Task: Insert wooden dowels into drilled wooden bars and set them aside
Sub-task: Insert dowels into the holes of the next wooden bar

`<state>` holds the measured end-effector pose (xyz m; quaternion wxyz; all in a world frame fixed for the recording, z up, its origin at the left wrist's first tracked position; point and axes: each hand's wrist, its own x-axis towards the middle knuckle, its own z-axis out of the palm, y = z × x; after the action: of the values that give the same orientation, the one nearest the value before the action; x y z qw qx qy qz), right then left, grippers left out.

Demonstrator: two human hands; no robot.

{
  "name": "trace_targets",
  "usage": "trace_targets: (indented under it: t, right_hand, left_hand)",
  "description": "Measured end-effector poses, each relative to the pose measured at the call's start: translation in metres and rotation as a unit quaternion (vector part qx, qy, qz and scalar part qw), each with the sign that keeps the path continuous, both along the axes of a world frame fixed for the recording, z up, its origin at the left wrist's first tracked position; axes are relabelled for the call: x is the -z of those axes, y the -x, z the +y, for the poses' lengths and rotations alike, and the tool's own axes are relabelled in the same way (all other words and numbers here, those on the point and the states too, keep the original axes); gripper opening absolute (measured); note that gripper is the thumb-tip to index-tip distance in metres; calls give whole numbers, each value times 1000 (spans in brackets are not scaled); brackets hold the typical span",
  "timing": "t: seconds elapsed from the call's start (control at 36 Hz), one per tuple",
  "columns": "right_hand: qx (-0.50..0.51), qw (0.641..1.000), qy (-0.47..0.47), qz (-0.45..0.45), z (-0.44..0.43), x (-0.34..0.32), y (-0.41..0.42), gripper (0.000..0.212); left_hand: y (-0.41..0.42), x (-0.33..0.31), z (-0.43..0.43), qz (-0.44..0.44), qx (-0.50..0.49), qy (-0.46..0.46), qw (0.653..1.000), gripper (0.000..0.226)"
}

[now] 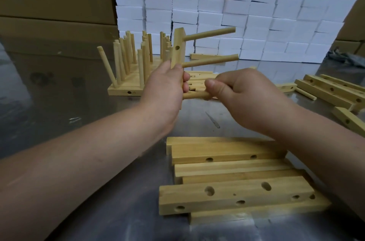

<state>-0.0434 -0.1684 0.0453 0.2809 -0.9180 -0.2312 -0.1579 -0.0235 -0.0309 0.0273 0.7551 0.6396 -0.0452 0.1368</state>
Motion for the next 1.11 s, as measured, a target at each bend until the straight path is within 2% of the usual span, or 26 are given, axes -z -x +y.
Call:
trace_targets:
  t: [0.17,0.28,0.33,0.39,0.61,0.75,0.86,0.97,1.11]
  right_hand:
    - [-1,999,13,41,0,-1,2,30]
    - [5,997,70,-21,1,2,4,24]
    - [16,995,85,-57,2,2,5,31]
    - [11,996,65,-52,1,2,5,34]
    - [-1,997,-41,66,2,5,4,31]
    - [7,984,-98,150,0,3,5,41]
    - [0,969,-149,199,-1,1,6,39]
    - [9,970,-150,192,-3,0,6,36]
    - [37,982,-146,115,-7,2,0,25]
  left_hand:
    - [0,-3,2,-34,3,-20,999,23]
    - [-1,-2,4,-16,6,-19,1000,25]
    - [-1,-1,4,-15,5,-17,1000,25]
    - [-2,-1,4,-21,5,-19,1000,25]
    - [-1,-2,6,-55,16,-39,998,25]
    - [0,-2,4,-67,19,-61,996,24]
    - [0,-3,3,-87,30,-76,993,24]
    - [0,-2,4,-92,44,-91,991,29]
    - [-3,1,9,-72,60,-124,988,26]
